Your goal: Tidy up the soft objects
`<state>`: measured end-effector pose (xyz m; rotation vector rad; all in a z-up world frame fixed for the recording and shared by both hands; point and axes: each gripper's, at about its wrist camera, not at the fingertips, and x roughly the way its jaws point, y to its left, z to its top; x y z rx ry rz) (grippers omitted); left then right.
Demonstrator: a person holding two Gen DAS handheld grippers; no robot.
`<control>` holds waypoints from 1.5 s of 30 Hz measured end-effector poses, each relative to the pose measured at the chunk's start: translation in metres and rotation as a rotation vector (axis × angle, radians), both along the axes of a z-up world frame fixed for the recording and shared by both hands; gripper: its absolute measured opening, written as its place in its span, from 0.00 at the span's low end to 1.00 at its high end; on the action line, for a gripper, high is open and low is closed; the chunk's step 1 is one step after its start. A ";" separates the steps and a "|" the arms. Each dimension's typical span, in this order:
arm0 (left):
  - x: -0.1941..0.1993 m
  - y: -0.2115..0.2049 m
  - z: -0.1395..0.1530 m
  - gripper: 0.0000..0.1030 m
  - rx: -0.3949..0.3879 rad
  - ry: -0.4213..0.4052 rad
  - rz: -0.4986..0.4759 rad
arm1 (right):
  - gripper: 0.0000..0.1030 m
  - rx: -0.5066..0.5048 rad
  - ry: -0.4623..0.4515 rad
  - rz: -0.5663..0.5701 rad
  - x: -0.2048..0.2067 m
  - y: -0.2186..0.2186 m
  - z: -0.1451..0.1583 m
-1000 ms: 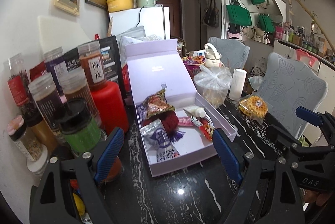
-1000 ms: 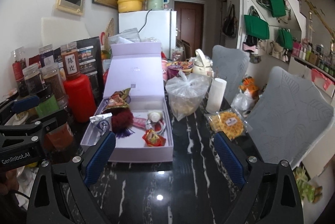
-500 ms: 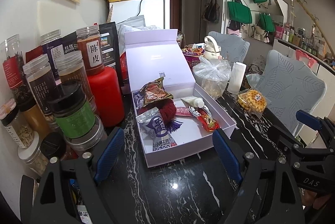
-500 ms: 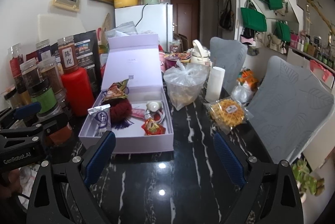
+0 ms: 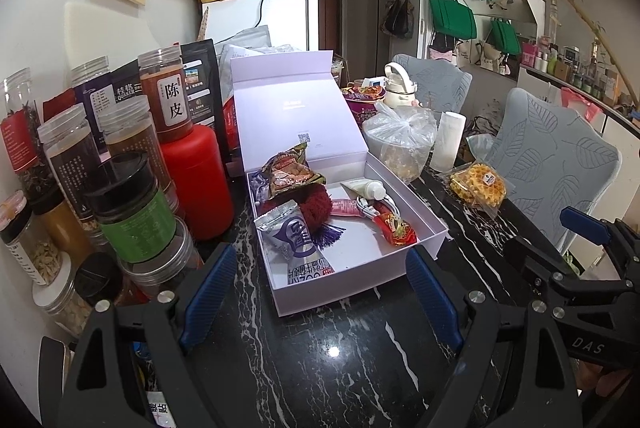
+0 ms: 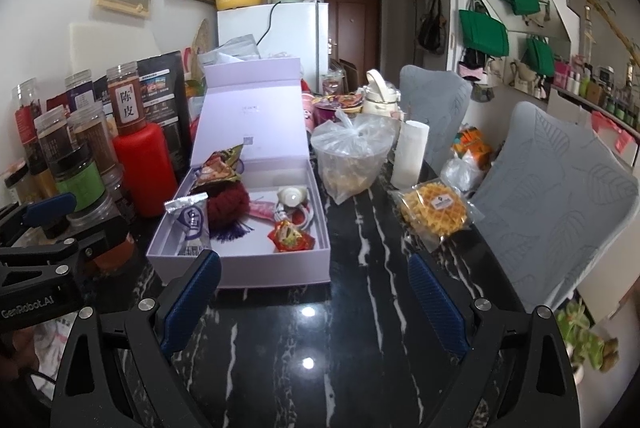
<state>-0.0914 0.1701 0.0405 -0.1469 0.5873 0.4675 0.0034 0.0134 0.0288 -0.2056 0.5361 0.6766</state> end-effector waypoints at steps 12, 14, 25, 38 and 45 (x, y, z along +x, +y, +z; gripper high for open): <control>0.002 0.001 -0.003 0.84 0.001 0.018 -0.002 | 0.93 -0.001 -0.007 -0.005 0.000 -0.001 0.000; 0.002 0.001 -0.004 0.84 -0.003 0.019 -0.004 | 0.93 -0.003 -0.006 -0.008 0.000 -0.001 0.000; 0.003 0.003 -0.006 0.84 -0.008 0.032 0.000 | 0.93 -0.011 -0.010 -0.011 -0.001 -0.001 -0.001; 0.004 0.004 -0.010 0.84 -0.013 0.045 0.003 | 0.93 -0.019 -0.001 -0.011 0.001 0.000 -0.005; 0.006 0.005 -0.011 0.84 -0.013 0.054 0.001 | 0.93 -0.021 -0.005 -0.012 0.000 0.000 -0.006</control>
